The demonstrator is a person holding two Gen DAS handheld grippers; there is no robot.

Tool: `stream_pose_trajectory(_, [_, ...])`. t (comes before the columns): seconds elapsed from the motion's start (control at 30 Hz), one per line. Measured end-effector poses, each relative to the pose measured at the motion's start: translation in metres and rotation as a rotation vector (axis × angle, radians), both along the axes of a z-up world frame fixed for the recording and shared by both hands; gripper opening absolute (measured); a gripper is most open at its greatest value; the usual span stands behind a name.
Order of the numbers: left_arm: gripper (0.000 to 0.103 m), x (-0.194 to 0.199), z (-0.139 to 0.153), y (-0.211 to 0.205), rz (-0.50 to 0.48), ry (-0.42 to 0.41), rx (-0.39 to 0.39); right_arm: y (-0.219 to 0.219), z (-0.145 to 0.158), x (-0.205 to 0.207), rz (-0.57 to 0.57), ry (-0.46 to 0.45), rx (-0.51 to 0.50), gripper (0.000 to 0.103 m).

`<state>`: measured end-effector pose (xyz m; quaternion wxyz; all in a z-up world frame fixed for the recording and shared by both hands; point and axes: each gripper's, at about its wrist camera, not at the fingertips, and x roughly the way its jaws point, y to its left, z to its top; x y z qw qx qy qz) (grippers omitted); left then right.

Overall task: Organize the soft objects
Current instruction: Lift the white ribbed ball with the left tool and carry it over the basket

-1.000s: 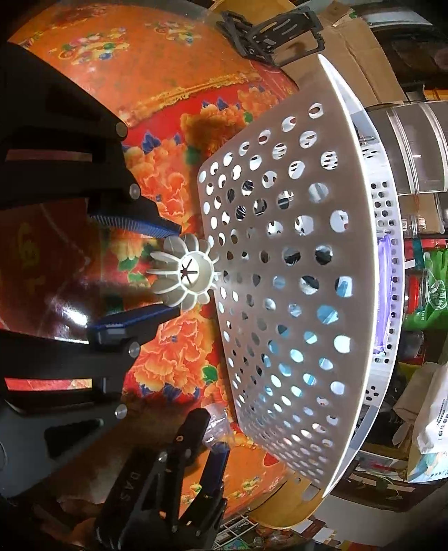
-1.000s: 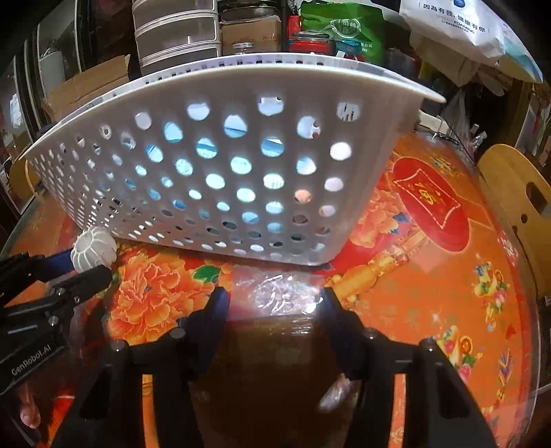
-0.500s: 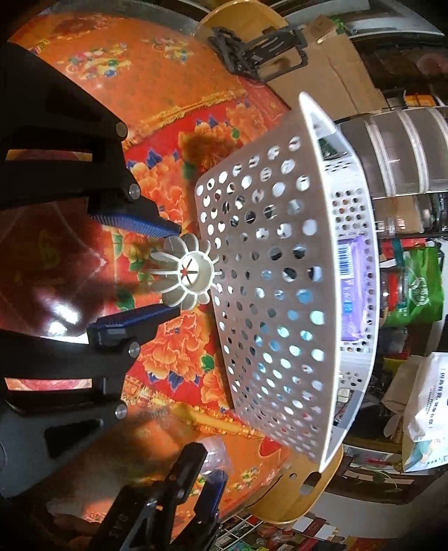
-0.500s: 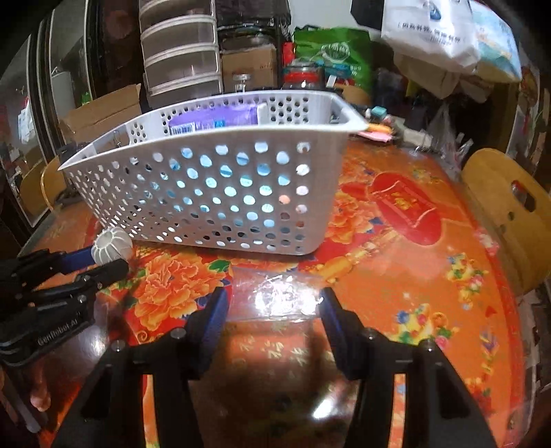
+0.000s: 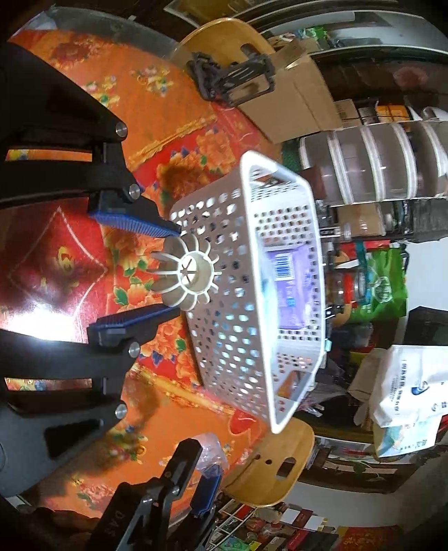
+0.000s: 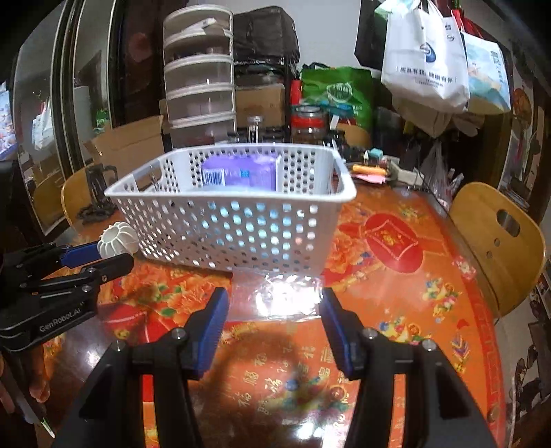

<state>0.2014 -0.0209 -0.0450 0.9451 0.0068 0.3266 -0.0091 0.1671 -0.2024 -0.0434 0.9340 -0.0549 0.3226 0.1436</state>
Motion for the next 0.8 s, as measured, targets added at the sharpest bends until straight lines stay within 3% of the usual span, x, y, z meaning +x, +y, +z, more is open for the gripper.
stream_pose_trajectory(0.4, [0.037,0.004,0.053,0.004,-0.002,-0.047,0.016,0.000,0.045,0.004,0.008,-0.058,0.003,0.054])
stream_pose_trajectory(0.8, [0.037,0.046,0.091,0.016,0.018,-0.047,0.043,0.008,0.084,0.036,0.008,-0.082,0.010,0.054])
